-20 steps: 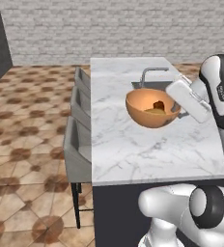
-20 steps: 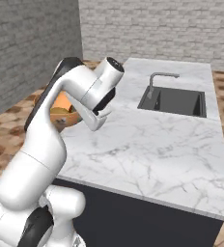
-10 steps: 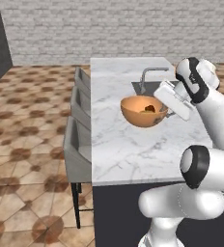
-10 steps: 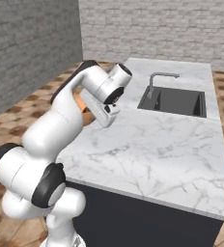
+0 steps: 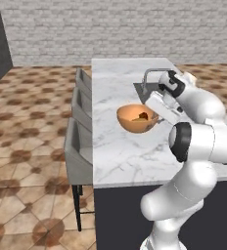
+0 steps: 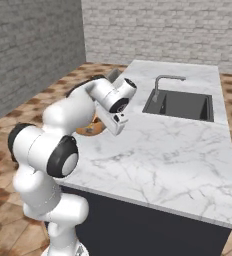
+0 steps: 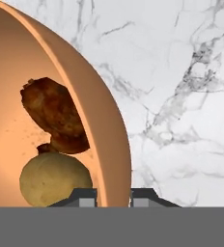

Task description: The microwave is finished heating the chicken drumstick and potato. Take the bowl containing the food and place it on the dining counter.

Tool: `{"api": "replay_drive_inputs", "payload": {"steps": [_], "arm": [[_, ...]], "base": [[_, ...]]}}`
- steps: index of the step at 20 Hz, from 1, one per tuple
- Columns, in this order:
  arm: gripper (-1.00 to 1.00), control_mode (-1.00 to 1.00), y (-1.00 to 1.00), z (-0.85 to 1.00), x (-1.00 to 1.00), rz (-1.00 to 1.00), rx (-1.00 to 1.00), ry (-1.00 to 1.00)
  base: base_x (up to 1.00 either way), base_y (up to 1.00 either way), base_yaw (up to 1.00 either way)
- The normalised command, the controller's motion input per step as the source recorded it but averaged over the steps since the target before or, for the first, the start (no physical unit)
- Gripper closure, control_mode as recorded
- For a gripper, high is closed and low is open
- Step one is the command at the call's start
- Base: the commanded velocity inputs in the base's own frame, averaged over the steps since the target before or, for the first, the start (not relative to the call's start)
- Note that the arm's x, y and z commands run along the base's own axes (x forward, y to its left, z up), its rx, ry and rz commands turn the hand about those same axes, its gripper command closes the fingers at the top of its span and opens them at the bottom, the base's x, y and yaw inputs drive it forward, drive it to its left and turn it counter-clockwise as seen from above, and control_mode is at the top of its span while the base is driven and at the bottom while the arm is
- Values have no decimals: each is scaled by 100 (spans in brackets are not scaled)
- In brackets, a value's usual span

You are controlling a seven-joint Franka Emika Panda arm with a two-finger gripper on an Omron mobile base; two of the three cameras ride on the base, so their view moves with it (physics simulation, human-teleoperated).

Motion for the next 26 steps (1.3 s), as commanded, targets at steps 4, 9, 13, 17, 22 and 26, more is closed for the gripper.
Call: {"api": "replay_drive_inputs", "payload": {"steps": [4, 9, 13, 17, 22, 26], "arm": [[100, -100, 0, -73, 79, 0, -11, 0], [100, -100, 0, -53, 64, 0, -10, 0], [100, -100, 0, -45, 40, 0, -7, 0], [100, -100, 0, -45, 36, 0, -9, 0], [100, -100, 0, -45, 21, 0, -12, 0], [100, -100, 0, -32, 7, 0, -7, 0]], "base": [[0, 0, 0], [0, 0, 0], [0, 0, 0], [0, 0, 0], [0, 0, 0], [0, 0, 0]]}}
